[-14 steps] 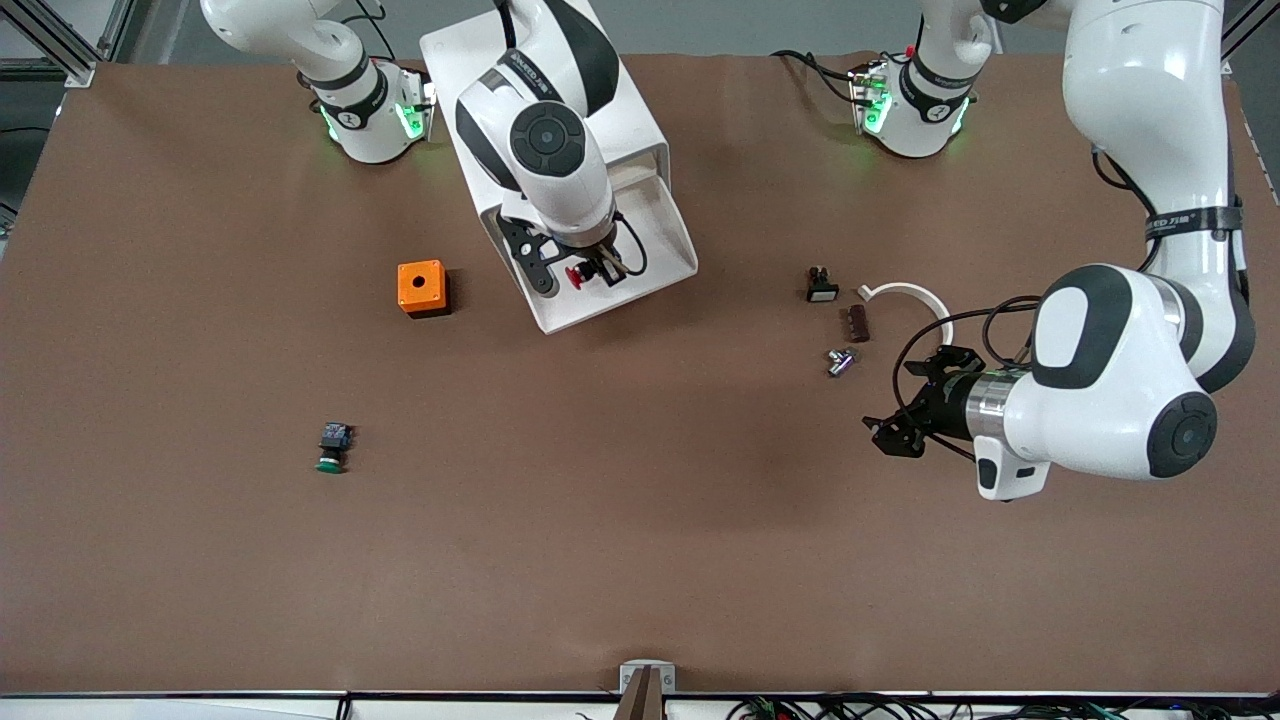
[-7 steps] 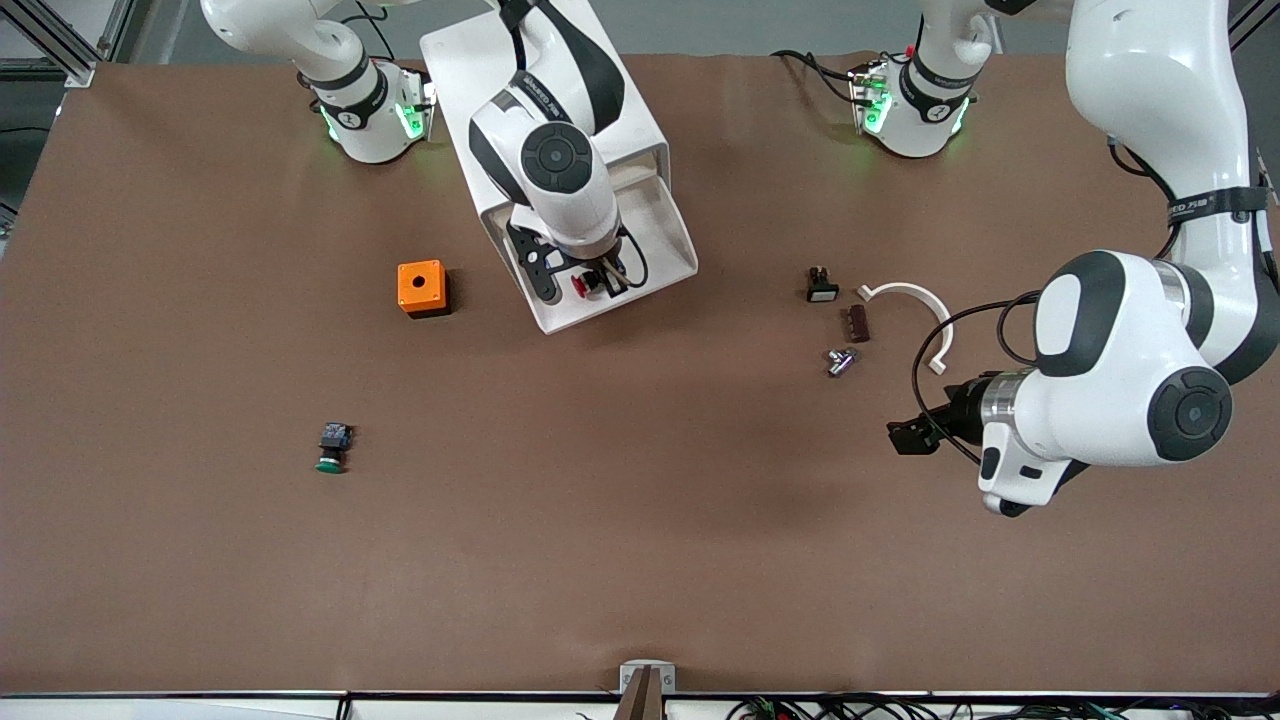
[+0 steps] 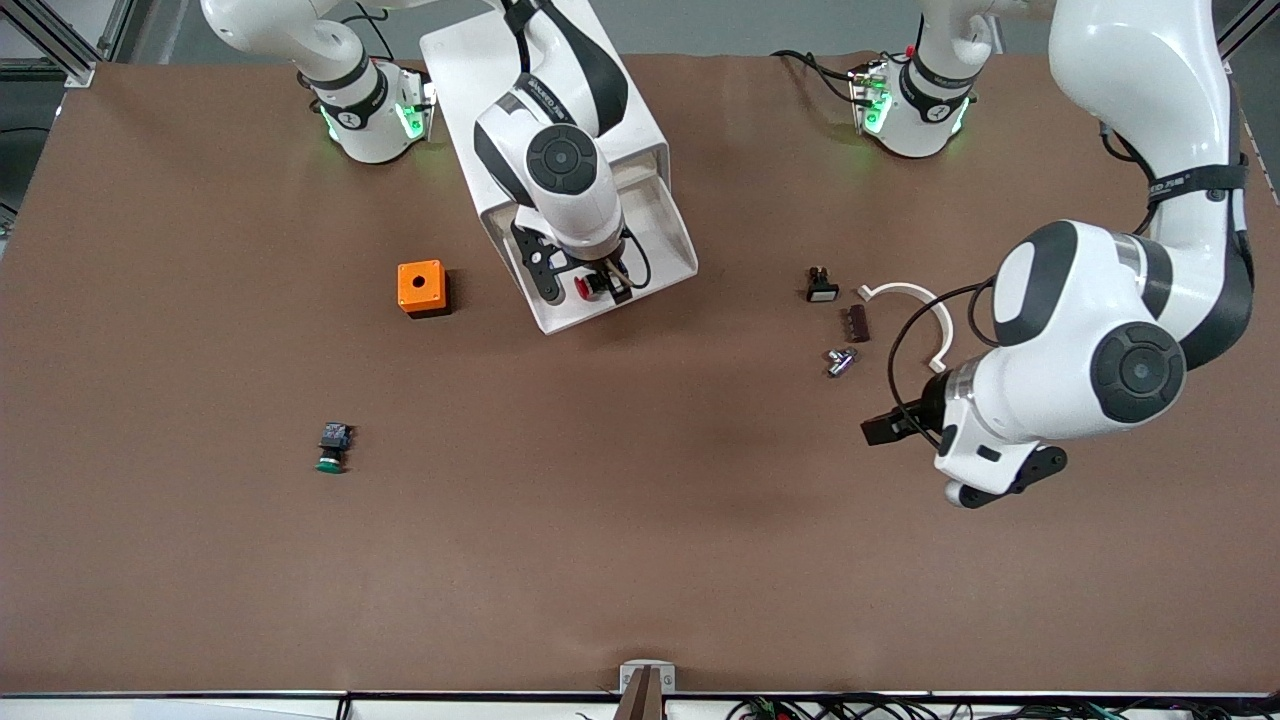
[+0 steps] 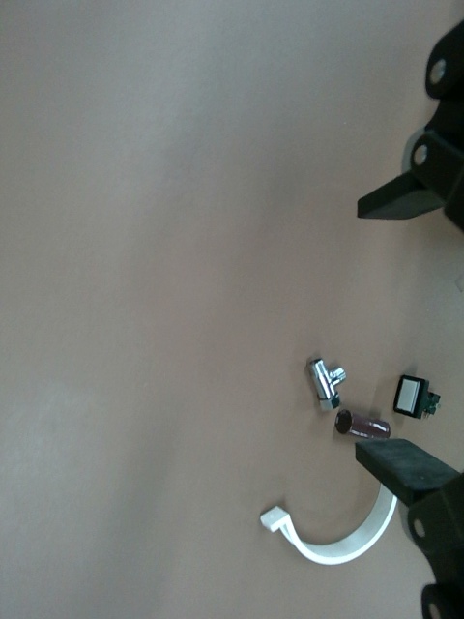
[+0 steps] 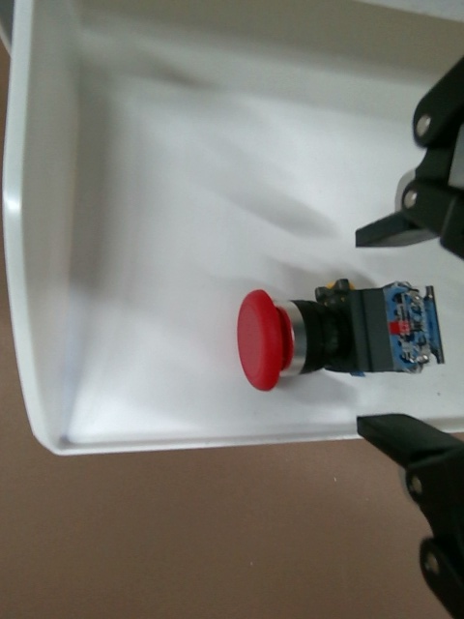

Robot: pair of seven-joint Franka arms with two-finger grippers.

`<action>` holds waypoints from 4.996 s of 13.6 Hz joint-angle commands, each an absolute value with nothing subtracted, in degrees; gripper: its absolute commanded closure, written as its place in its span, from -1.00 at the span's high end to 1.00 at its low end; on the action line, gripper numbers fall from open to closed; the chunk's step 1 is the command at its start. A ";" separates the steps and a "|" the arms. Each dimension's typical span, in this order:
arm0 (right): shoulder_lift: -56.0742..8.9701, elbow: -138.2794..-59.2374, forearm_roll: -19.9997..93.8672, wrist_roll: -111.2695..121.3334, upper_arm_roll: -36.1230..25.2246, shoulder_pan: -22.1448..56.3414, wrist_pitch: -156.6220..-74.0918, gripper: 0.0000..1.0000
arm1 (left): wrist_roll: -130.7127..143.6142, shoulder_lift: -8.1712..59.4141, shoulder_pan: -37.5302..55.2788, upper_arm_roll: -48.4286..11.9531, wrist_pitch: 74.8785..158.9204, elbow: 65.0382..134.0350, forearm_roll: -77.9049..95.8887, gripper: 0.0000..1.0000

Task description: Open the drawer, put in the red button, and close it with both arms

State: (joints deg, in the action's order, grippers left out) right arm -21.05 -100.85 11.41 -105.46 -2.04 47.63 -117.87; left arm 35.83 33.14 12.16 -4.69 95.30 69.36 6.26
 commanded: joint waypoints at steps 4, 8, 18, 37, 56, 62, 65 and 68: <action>-19.07 -82.92 12.48 -104.86 -3.16 40.62 -91.80 1.00 | 35.24 30.67 13.00 -9.05 103.79 76.90 5.01 1.00; -15.22 -78.05 11.78 -94.52 -3.43 35.62 -81.31 1.00 | 36.03 30.76 17.83 -9.14 107.75 80.94 4.92 1.00; -0.80 -85.95 7.66 -39.08 -3.34 14.35 -76.38 1.00 | 57.19 36.03 34.18 -9.05 116.45 82.35 1.24 1.00; -0.09 -91.14 -0.97 -5.54 -3.34 2.11 -88.94 1.00 | 68.29 38.58 49.04 -9.40 111.80 83.06 0.26 1.00; -0.53 -89.83 -0.79 0.09 -3.16 0.44 -88.42 1.00 | 67.42 36.39 38.52 -9.40 111.80 80.77 -0.08 1.00; -0.53 -88.77 -0.88 -0.18 -3.25 0.35 -88.42 1.00 | 59.69 27.35 23.05 -9.40 107.06 80.86 -1.14 1.00; -0.61 -88.77 -0.79 -0.09 -3.16 0.44 -88.42 1.00 | 51.53 22.17 17.51 -9.40 104.34 80.86 -4.91 1.00; -0.62 -88.77 -0.79 -0.09 -3.08 0.79 -88.42 1.00 | 41.26 17.68 10.92 -9.49 99.96 80.86 -5.36 1.00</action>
